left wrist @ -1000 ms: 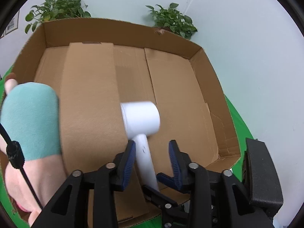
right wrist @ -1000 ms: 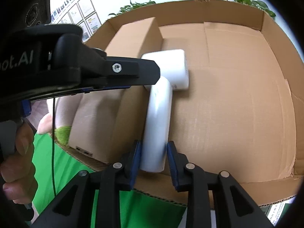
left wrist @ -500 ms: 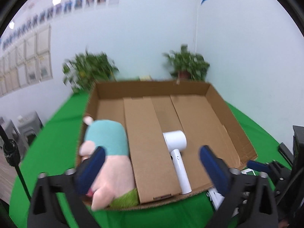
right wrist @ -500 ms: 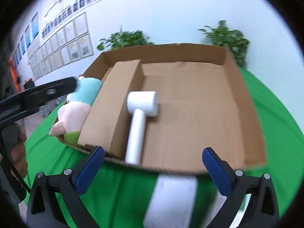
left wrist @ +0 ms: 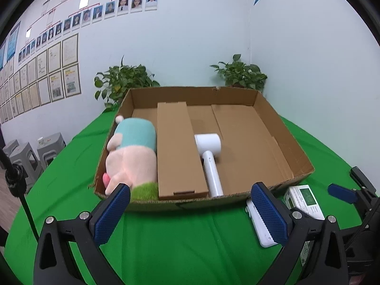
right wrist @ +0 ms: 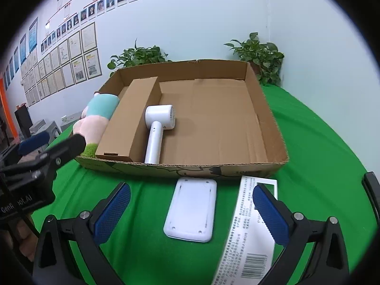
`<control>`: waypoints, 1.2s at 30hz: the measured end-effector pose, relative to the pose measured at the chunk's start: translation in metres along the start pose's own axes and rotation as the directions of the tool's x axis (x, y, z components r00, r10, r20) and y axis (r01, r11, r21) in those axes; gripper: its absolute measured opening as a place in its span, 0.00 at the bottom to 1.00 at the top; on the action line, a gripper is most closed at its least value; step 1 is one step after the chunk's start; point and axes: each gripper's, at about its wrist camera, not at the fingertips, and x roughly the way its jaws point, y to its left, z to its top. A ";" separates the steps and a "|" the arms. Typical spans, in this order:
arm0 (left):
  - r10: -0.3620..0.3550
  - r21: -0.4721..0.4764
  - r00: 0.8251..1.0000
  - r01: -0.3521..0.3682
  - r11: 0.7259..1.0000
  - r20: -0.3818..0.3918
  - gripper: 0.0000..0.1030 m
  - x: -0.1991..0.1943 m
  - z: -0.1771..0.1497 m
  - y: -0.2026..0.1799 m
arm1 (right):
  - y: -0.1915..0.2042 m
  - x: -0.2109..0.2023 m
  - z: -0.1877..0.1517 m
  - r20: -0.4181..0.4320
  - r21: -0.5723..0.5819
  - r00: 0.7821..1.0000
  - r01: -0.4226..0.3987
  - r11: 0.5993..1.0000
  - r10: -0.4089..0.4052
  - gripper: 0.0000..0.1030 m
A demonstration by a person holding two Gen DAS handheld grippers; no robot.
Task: Organize objects
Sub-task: 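Withdraw both tools from the box and move toward the white device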
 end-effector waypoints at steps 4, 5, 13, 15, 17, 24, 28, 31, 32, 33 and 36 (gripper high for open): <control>-0.001 -0.012 1.000 0.001 1.000 -0.006 0.99 -0.004 -0.005 0.000 | -0.005 -0.004 -0.002 0.005 0.017 1.000 -0.001 1.000 0.001 0.99; -0.003 -0.010 1.000 0.003 1.000 -0.007 0.99 -0.004 -0.005 -0.001 | -0.006 -0.004 -0.002 0.005 0.018 1.000 0.000 1.000 0.000 0.99; 0.029 -0.001 1.000 -0.029 1.000 0.003 0.99 -0.011 -0.007 -0.007 | -0.011 -0.012 -0.002 0.031 0.024 0.999 0.010 1.000 -0.011 0.99; 0.034 -0.001 0.999 -0.034 0.999 0.001 0.99 -0.011 -0.009 -0.006 | -0.011 -0.014 -0.003 0.034 0.027 0.999 0.008 1.000 -0.009 0.99; 0.046 -0.008 0.999 -0.046 0.999 -0.005 1.00 -0.010 -0.011 -0.007 | -0.010 -0.015 -0.004 0.032 0.026 0.999 0.006 1.000 -0.007 0.99; 0.051 -0.032 0.998 -0.052 0.998 -0.031 1.00 0.000 -0.017 -0.003 | -0.008 -0.010 -0.003 0.024 0.016 1.000 0.009 1.000 -0.009 0.99; 0.056 -0.039 0.998 -0.057 0.998 -0.029 0.99 0.005 -0.016 0.001 | -0.007 -0.006 -0.001 0.028 0.018 1.000 0.005 1.000 -0.005 0.99; 0.068 -0.057 0.997 -0.070 0.996 -0.026 1.00 0.009 -0.015 0.006 | -0.007 -0.002 0.001 0.028 0.021 1.000 0.006 1.000 -0.007 0.99; 0.072 -0.057 0.997 -0.073 0.996 -0.026 1.00 0.011 -0.015 0.007 | -0.007 -0.001 0.001 0.027 0.021 1.000 0.007 1.000 -0.007 0.99; 0.075 -0.057 0.997 -0.076 0.995 -0.027 1.00 0.012 -0.015 0.007 | -0.007 0.000 0.001 0.028 0.021 1.000 0.007 1.000 -0.008 0.99; 0.080 -0.053 0.996 -0.082 0.995 -0.035 1.00 0.017 -0.017 0.008 | -0.006 0.002 0.001 0.023 0.018 1.000 0.002 1.000 -0.003 0.99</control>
